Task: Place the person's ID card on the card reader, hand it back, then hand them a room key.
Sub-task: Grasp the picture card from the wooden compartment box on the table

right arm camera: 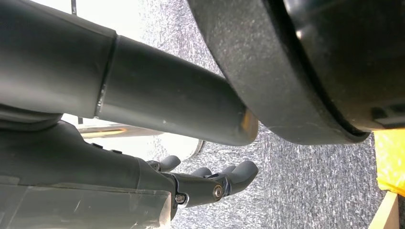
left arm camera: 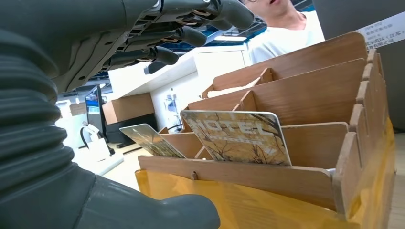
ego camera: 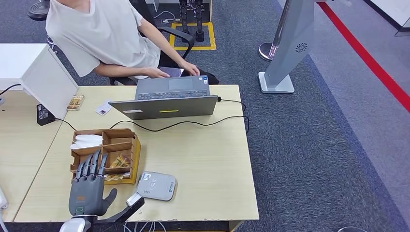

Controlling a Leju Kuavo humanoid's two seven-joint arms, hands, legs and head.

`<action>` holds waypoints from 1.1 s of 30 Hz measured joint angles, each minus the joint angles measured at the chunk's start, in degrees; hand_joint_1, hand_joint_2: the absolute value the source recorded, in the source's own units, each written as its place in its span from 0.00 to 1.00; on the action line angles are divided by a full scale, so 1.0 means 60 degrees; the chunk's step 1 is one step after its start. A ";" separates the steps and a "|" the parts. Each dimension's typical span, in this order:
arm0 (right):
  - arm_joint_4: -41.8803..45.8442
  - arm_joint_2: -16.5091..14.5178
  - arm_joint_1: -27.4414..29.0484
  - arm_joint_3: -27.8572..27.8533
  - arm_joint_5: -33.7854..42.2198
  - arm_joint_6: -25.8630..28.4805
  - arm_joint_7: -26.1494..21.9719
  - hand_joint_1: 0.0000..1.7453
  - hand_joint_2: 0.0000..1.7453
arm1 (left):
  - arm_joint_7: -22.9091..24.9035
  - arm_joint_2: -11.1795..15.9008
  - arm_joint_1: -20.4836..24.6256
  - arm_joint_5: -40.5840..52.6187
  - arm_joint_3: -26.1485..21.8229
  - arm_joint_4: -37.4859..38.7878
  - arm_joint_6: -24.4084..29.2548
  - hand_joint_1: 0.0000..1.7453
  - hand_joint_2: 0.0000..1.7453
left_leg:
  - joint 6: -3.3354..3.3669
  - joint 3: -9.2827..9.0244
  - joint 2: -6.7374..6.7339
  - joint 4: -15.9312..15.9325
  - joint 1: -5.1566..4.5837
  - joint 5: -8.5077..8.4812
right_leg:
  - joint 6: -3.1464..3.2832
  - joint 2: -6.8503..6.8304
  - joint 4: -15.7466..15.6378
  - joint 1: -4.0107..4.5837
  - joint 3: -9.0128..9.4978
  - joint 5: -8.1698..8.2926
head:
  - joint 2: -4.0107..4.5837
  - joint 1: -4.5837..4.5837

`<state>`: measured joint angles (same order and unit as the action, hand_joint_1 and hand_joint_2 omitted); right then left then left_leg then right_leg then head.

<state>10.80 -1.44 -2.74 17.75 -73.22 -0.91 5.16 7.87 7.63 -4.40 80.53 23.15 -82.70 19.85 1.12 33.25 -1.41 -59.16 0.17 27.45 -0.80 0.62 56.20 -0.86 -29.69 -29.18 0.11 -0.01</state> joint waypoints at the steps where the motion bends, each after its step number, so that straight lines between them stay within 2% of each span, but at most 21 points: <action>1: 0.0000 0.0000 -0.0001 0.0003 -0.0001 -0.0001 0.0001 0.00 0.00 | -0.0022 -0.0015 0.0008 0.0009 0.0000 0.0025 0.0000 0.00 1.00 | 0.0000 0.0000 0.0000 0.0000 0.0000 0.0000 | 0.0000 0.0000 0.0000 0.0000 0.0000 0.0000 | 0.0000 0.0000; 3: 0.0000 0.0000 -0.0004 0.0012 -0.0004 -0.0003 0.0002 0.00 0.00 | -0.0067 -0.0052 0.0034 0.0036 0.0000 0.0077 0.0002 0.00 1.00 | 0.0000 0.0000 0.0000 0.0000 0.0000 0.0000 | 0.0000 0.0000 0.0000 0.0000 0.0000 0.0000 | 0.0000 0.0000; 7: 0.0000 0.0000 -0.0013 0.0050 -0.0009 -0.0005 0.0003 0.00 0.00 | -0.0156 -0.0114 0.0084 0.0069 0.0000 0.0173 0.0002 1.00 1.00 | 0.0000 0.0000 0.0000 0.0000 0.0000 0.0000 | 0.0000 0.0000 0.0000 0.0000 0.0001 0.0000 | 0.0000 0.0002; 33: 0.0000 0.0000 -0.0021 0.0069 -0.0012 -0.0019 0.0003 0.00 0.00 | -0.0449 -0.0160 0.0143 -0.0304 0.0000 0.0293 -0.0259 1.00 1.00 | 0.0000 0.0000 0.0000 0.0000 0.0000 0.0000 | 0.0000 0.0000 0.0000 0.0000 0.0001 0.0000 | 0.0000 0.0002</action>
<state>10.80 -1.44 -2.87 18.16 -73.29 -1.03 5.18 5.18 6.67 -3.54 78.71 23.15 -80.94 18.29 1.12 33.25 -1.41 -59.16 0.17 27.45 -0.80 0.62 56.20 -0.86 -29.68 -29.17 0.11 0.00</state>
